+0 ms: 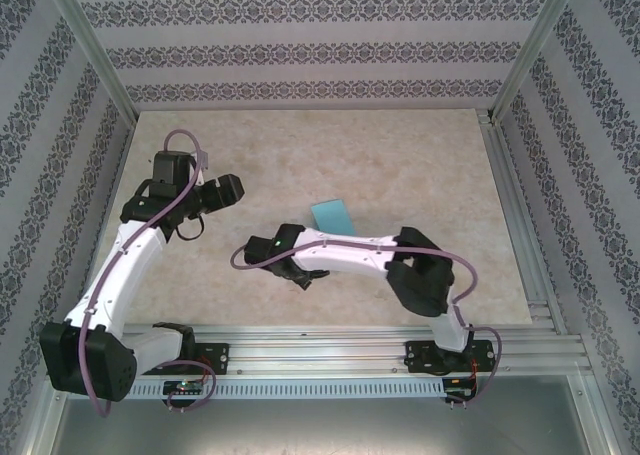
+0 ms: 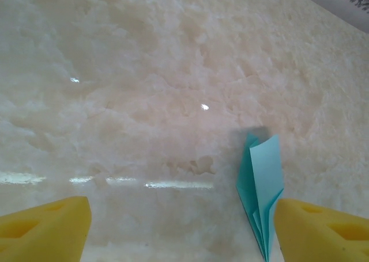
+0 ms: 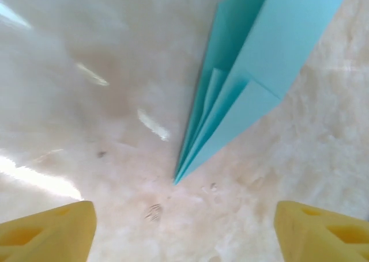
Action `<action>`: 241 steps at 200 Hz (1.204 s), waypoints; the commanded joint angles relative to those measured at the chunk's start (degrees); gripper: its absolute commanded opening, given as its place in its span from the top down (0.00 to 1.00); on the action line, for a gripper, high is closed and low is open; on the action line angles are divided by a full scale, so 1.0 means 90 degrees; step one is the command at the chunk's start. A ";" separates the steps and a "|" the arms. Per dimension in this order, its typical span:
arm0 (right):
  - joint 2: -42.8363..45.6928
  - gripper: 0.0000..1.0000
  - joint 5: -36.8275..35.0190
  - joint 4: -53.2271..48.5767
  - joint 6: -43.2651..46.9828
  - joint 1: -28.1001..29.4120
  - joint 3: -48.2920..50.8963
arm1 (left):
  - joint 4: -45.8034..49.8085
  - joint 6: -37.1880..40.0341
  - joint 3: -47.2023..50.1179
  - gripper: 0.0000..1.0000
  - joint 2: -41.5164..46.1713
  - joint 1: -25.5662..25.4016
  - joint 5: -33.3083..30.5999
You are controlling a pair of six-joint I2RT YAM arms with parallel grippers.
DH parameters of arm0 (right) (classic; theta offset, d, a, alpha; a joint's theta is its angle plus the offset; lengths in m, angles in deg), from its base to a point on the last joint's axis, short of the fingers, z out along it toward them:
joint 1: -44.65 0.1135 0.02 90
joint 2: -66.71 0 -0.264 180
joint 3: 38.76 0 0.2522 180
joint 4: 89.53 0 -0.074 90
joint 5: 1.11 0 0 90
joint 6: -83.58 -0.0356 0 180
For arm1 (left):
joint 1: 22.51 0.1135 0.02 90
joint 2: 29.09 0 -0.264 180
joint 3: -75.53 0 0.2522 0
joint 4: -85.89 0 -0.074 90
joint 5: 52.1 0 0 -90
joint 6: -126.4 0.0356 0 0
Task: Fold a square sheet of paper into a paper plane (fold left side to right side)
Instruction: Turn over the paper at the center of the table, then fold the wing for the fifth time at the center of the table.
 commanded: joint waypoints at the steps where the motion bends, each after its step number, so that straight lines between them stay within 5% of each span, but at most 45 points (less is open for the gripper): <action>1: 0.1384 0.14 0.0719 0.0678 -0.0050 -0.0286 0.0358 | -0.0679 -0.0009 0.0476 0.19 -0.0104 0.0057 0.1174; 34: 0.2967 0.13 0.1048 0.1692 -0.0162 -0.1266 0.1466 | -0.2486 -0.0949 0.1394 0.22 -0.0555 -0.0396 0.2446; 83: 0.5048 0.07 0.2321 0.3937 -0.0599 -0.3201 0.3586 | -0.3719 -0.1651 0.1285 0.22 -0.1876 -0.1894 0.1993; 136: 0.6017 0.08 0.3724 0.4870 -0.1064 -0.4716 0.5036 | -0.4709 -0.2076 0.0575 0.28 -0.3738 -0.2405 0.1899; 214: 0.6389 0.16 0.4911 0.5119 -0.1011 -0.5629 0.5897 | -0.4481 -0.1785 -0.0743 0.52 -0.5270 -0.2473 0.1983; 241: 0.6340 0.20 0.5436 0.5364 -0.0978 -0.5908 0.6077 | -0.4185 -0.1434 -0.1031 0.74 -0.5408 -0.2473 0.2019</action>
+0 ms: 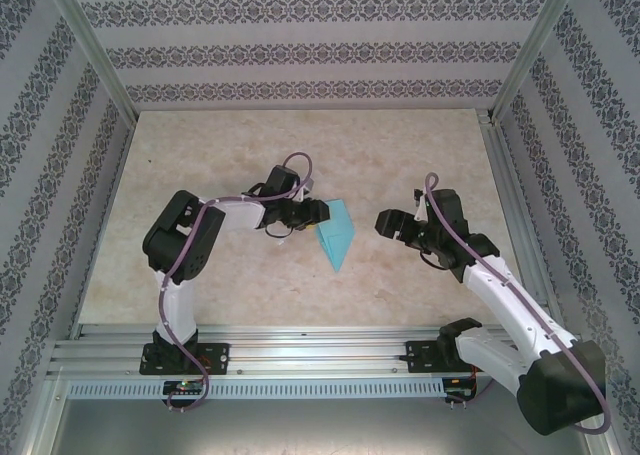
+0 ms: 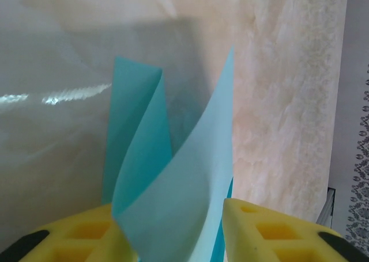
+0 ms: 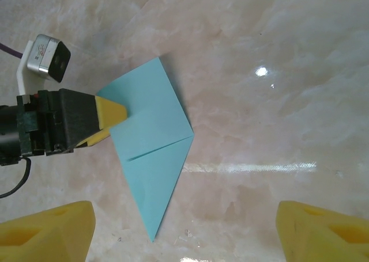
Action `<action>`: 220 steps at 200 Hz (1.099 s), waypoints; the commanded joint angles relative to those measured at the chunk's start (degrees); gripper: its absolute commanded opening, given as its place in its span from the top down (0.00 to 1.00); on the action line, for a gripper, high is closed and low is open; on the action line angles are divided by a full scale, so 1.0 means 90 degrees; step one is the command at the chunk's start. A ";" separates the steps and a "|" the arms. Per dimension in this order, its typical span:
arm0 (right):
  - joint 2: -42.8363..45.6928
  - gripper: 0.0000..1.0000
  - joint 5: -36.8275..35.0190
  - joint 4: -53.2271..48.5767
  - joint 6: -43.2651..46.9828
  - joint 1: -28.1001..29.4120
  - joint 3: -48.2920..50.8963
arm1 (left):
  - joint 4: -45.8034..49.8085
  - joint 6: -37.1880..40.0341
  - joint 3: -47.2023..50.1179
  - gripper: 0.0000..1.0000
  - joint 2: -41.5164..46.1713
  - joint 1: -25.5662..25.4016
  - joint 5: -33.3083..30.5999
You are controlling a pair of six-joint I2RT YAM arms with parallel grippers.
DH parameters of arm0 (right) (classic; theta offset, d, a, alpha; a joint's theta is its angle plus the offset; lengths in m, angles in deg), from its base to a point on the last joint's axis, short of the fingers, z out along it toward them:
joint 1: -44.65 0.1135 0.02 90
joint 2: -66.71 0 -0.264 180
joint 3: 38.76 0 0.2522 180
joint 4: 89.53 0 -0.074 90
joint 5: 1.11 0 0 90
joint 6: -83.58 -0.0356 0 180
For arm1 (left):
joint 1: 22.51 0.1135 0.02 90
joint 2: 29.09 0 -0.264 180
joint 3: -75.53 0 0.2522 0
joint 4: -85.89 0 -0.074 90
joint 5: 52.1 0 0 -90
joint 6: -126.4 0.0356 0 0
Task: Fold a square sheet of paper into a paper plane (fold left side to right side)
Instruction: Fold the wing for the fifth time at the center of the table.
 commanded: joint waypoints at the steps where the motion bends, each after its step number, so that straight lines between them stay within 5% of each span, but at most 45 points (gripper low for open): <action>1: 0.0053 0.20 0.0662 0.0403 -0.0012 -0.0223 0.0190 | 0.0129 0.0408 -0.0301 0.75 -0.0059 -0.0046 0.0085; 55: -0.0581 0.22 0.2253 0.1432 0.0464 -0.0551 0.0336 | 0.0651 0.1589 -0.0277 1.00 0.0436 -0.0032 0.0590; 135: -0.2876 0.25 0.3877 0.4080 0.0258 -0.0585 0.0220 | 0.0145 0.2021 0.0239 1.00 0.1046 0.0041 0.1687; 220: -0.4429 0.38 0.4642 0.6025 -0.0519 -0.0523 0.0150 | 0.0019 0.2111 0.0299 1.00 0.1142 0.0040 0.2088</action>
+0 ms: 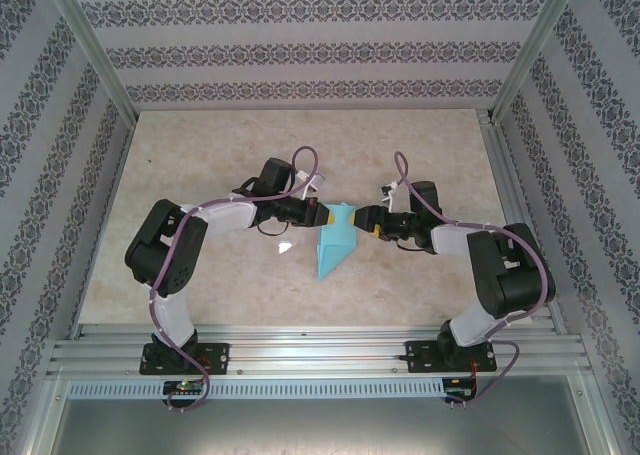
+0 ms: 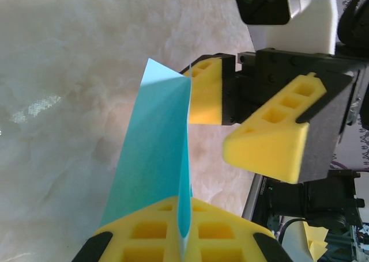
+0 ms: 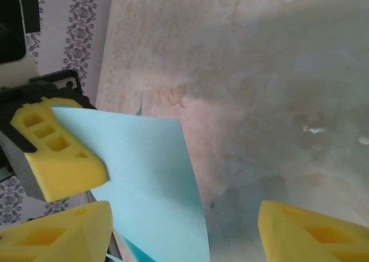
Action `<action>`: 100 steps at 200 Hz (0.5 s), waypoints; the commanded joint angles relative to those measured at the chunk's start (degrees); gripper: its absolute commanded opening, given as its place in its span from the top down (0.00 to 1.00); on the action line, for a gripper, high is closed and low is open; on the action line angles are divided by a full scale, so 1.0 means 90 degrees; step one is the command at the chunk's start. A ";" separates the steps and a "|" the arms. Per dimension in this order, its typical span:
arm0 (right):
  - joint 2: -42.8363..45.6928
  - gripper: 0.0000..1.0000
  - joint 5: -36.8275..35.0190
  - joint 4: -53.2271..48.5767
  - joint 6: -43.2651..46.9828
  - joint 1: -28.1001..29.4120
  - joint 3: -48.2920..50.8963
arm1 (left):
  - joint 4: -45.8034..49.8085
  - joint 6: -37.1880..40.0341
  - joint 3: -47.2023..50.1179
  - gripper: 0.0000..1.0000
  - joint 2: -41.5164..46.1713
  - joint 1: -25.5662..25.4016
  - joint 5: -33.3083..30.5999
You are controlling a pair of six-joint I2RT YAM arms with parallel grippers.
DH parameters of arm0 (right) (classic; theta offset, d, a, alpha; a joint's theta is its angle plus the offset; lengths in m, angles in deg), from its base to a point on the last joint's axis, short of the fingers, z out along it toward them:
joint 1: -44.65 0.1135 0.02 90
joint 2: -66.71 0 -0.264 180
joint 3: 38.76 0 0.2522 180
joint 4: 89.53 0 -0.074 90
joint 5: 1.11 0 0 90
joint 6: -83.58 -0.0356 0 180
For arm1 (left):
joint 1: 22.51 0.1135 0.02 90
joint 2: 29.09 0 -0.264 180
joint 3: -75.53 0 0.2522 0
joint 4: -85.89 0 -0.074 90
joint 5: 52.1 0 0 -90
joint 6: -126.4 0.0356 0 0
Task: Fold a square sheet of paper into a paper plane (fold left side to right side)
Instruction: Fold the wing for the fifth time at the center of the table.
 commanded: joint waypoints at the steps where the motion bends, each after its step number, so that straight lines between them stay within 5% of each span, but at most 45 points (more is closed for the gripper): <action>1: -0.0312 0.38 0.0484 0.1188 -0.0409 0.0000 -0.0107 | -0.0325 0.0258 0.0104 1.00 0.0217 0.0029 0.0255; 47: -0.0805 0.57 0.0699 0.3020 -0.1470 0.0029 0.0229 | -0.0310 0.0270 0.0135 1.00 0.0193 0.0027 0.0130; 100: -0.0627 0.72 0.0495 0.2257 -0.1069 0.0030 0.0248 | -0.0140 0.0307 0.0106 1.00 0.0020 0.0038 -0.0181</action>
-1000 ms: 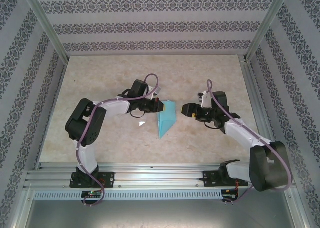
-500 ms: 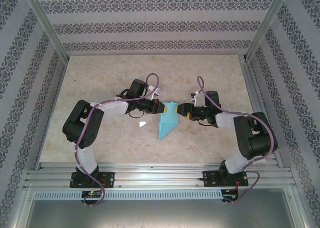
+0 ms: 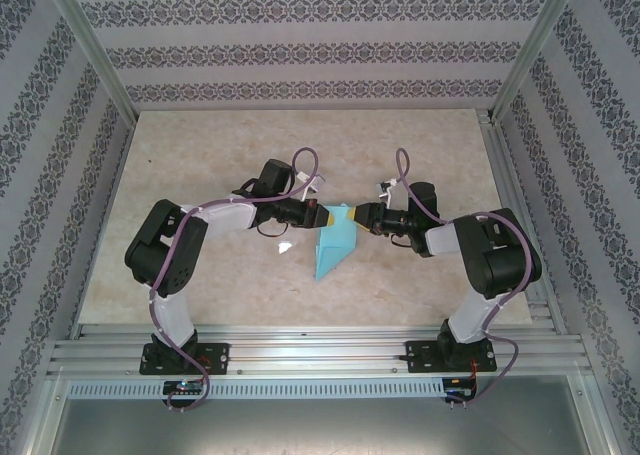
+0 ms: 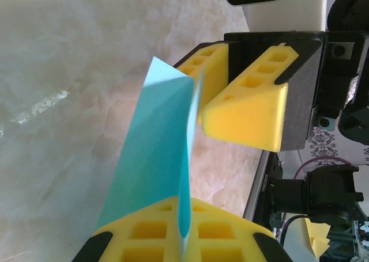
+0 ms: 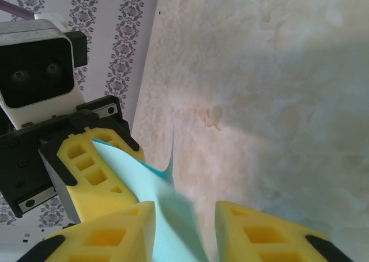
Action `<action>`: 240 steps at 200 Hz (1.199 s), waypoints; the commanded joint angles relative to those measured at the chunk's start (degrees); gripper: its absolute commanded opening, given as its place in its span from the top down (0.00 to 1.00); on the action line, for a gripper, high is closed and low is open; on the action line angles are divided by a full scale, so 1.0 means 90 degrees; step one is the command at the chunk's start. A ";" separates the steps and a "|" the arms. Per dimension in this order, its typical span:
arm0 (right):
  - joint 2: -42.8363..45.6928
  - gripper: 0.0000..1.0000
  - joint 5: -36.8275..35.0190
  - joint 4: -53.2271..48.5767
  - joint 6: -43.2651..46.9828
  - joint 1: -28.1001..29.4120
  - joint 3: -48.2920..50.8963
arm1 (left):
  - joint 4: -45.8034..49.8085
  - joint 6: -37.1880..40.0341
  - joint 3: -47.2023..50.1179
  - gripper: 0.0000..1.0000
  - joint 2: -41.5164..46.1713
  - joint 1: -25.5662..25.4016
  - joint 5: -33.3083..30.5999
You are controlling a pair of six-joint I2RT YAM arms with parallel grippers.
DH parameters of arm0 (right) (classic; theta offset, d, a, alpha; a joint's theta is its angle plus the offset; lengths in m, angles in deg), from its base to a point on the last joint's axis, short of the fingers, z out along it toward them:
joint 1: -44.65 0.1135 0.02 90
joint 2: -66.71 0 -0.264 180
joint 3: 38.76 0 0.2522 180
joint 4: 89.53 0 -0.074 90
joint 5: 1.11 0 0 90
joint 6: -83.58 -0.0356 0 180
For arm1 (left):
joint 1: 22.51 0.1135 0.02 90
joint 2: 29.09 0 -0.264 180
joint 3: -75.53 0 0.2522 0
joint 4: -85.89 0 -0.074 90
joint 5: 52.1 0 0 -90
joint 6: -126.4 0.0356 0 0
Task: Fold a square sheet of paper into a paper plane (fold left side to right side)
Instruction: Fold the wing for the fifth time at the center of the table.
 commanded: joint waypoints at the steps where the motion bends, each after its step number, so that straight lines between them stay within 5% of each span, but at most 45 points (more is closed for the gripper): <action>1: 0.0128 0.73 -0.0003 -0.0113 0.0266 0.0028 0.0022 | -0.0098 0.0225 0.0038 1.00 0.0009 0.0041 -0.0156; 34: 0.0194 0.87 -0.0101 -0.0582 0.0470 0.0027 -0.0034 | -0.0025 0.0223 0.0069 0.98 0.0000 0.0092 -0.0336; 77: 0.0347 1.00 -0.0425 -0.1482 0.0719 0.0027 -0.0143 | 0.0937 0.0779 0.0158 0.58 0.0605 0.0182 -0.1240; 115: 0.0533 1.00 -0.0970 -0.2839 0.0955 0.0177 -0.0429 | 0.1838 0.1349 0.0556 0.48 0.1869 0.0093 -0.2386; 155: 0.0576 1.00 -0.1613 -0.4523 0.1161 0.0373 -0.1027 | 0.2691 0.1641 0.0784 0.43 0.2540 -0.1099 -0.3723; 197: 0.0466 1.00 -0.1692 -0.5268 0.0847 0.0370 -0.1397 | 0.2860 0.1122 0.0642 0.38 0.1984 -0.2440 -0.5028; 240: 0.0331 1.00 -0.1650 -0.5705 0.0839 0.0407 -0.1678 | 0.3086 0.1023 0.0114 0.33 0.0992 -0.3100 -0.5705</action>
